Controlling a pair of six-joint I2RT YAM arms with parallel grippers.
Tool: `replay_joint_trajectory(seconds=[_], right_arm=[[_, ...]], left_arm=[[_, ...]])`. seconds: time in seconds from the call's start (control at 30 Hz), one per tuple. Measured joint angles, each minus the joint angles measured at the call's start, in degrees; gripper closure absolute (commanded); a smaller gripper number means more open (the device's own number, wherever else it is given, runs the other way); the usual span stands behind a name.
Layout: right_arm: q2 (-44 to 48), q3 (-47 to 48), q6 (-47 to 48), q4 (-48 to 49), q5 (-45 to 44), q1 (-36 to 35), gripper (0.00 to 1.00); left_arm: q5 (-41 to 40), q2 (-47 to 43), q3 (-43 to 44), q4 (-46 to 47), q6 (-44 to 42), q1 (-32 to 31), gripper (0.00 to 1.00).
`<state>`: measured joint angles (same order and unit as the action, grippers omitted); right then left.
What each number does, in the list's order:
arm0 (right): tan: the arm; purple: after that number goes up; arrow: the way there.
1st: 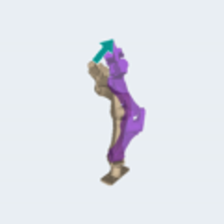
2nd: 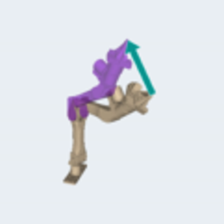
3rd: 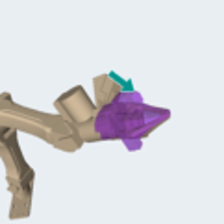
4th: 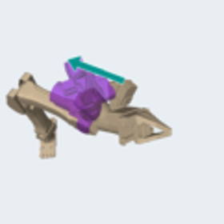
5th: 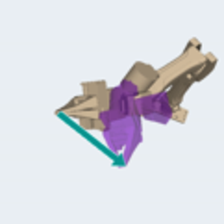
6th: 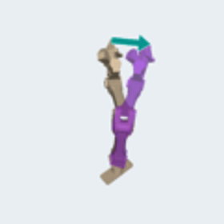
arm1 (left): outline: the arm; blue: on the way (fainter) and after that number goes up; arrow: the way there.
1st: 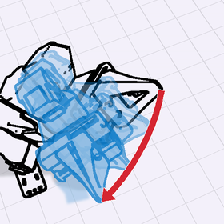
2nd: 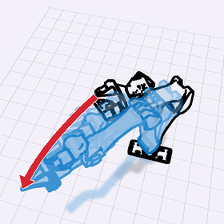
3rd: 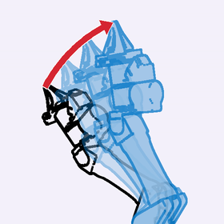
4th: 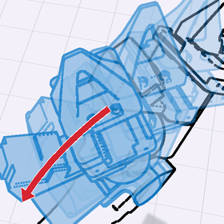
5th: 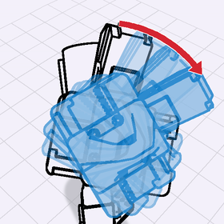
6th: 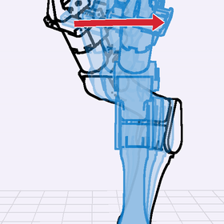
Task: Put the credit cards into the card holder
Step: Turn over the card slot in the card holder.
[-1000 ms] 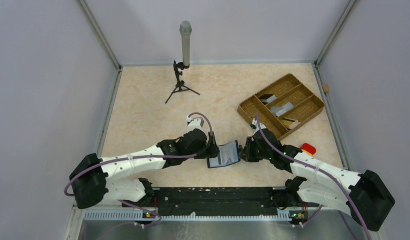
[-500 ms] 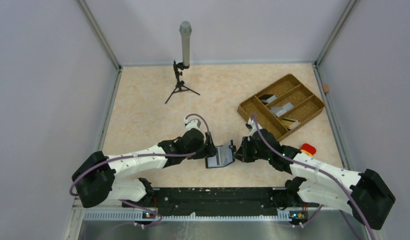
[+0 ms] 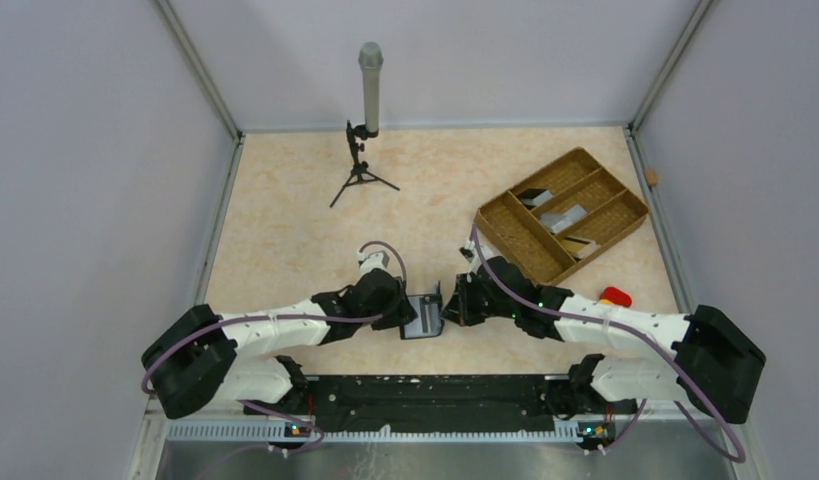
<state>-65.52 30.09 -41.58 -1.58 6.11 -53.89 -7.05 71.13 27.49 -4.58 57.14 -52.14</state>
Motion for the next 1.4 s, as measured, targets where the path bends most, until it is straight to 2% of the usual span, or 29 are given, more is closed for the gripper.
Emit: replay_joint_trajectory(seconds=[0.33,0.57,0.73,1.27,1.33,1.4], right_arm=[[-5.22,2.49,-0.13,3.54,-0.46,-1.92,1.0],[-5.44,2.69,-0.26,3.67,-1.9,-1.99,1.0],[-5.33,2.69,-1.09,3.17,-4.35,-1.99,1.0],[0.57,1.31,-8.87,-10.67,-21.24,-1.99,1.0],[0.59,0.35,-9.73,-12.66,-22.93,-1.92,0.97],[0.63,-0.5,-10.58,-14.47,-24.02,-1.73,0.87]], left_arm=[[0.59,-0.63,-2.34,4.15,0.68,0.37,0.48],[-0.7,-5.64,-2.93,2.54,0.31,0.44,0.36],[-1.33,-9.66,-3.28,2.45,-1.46,0.44,0.33],[1.2,-7.34,-3.28,4.61,-4.37,0.48,0.33],[1.2,-7.34,-3.28,4.59,-4.33,0.48,0.33],[1.14,-7.34,-3.28,4.55,-4.28,0.48,0.3]])
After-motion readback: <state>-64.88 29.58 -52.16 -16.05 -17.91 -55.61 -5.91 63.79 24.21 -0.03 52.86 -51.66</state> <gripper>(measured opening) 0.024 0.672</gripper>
